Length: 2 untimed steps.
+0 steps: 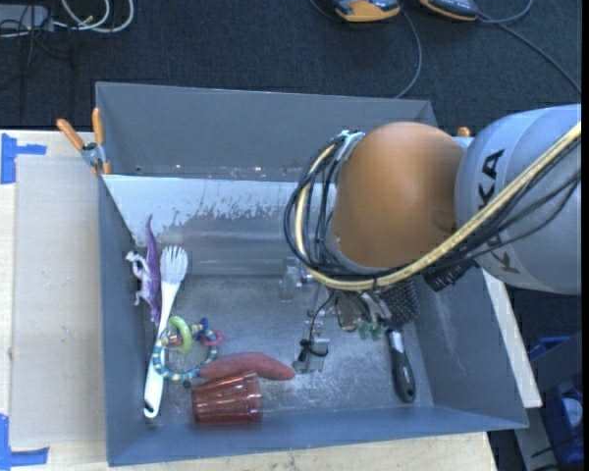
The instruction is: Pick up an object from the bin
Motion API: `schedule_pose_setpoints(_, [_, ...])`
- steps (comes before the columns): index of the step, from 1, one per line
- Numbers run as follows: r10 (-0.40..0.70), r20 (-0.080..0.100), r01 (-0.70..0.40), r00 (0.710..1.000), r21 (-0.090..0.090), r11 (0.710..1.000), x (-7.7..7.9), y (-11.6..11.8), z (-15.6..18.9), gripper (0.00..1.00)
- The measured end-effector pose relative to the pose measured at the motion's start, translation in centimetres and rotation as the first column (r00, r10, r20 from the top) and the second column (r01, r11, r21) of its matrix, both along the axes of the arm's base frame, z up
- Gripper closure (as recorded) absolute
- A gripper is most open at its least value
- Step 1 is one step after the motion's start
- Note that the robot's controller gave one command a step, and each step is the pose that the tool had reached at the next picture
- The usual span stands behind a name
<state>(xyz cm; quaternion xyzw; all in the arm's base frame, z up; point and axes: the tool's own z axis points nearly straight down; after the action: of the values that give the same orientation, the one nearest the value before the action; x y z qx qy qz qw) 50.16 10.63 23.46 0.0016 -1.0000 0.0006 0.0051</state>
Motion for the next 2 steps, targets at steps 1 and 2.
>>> schedule_pose_setpoints(1, [-0.005,0.008,0.005,1.0,0.001,1.0,0.2,-0.1,0.4,0.0])
schedule_pose_setpoints(2, [0.031,0.009,-0.031,0.999,0.002,1.0,-0.7,2.2,-6.2,0.0])
